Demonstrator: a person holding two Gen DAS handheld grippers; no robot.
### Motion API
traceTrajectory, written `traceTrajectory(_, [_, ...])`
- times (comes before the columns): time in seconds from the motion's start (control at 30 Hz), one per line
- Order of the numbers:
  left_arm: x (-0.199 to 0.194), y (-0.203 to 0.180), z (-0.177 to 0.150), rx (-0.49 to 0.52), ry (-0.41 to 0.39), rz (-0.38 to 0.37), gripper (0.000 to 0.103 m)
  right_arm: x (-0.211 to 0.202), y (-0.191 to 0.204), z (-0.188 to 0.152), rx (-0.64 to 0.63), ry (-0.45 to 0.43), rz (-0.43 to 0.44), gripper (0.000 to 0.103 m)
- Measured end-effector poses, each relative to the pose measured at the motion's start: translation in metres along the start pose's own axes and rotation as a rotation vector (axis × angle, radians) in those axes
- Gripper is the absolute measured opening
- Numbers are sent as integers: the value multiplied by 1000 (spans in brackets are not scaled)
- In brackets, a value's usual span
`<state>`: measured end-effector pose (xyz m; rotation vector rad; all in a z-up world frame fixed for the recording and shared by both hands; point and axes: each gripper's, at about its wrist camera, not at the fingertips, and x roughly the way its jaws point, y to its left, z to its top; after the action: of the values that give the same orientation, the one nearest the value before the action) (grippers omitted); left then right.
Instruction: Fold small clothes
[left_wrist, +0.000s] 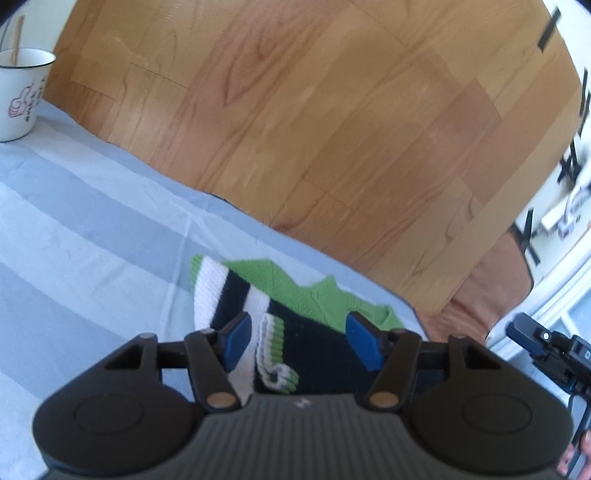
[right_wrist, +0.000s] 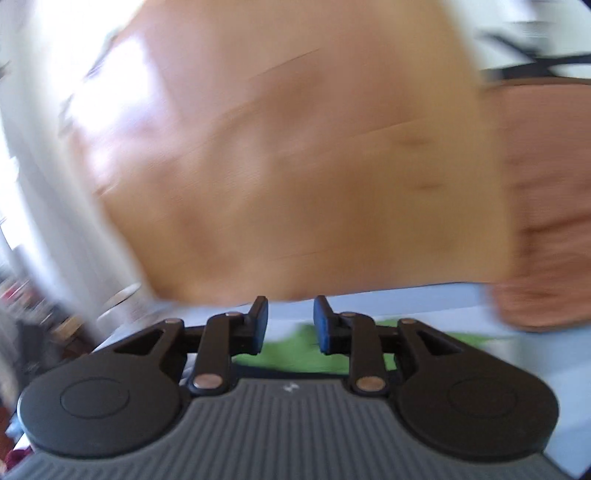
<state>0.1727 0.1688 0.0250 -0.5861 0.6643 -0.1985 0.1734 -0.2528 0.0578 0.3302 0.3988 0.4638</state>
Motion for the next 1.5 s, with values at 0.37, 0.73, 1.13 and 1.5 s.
traceTrajectory(0.37, [28,-26,-30,224,39,198,33,19,-103,-44,245,191,-130,59])
traceTrajectory(0.73, [38,-45,-45,387,5,291,34,19,-112,-46,215,97,-250,23])
traceTrajectory(1.13, [-58,-37,-35,257,-40,132,36,-79,-69,-77,137,135,-81,36])
traceTrajectory(1.5, [-201,-9,-147,291,87,87,47,-179,-62,-131,144,108,-88,40])
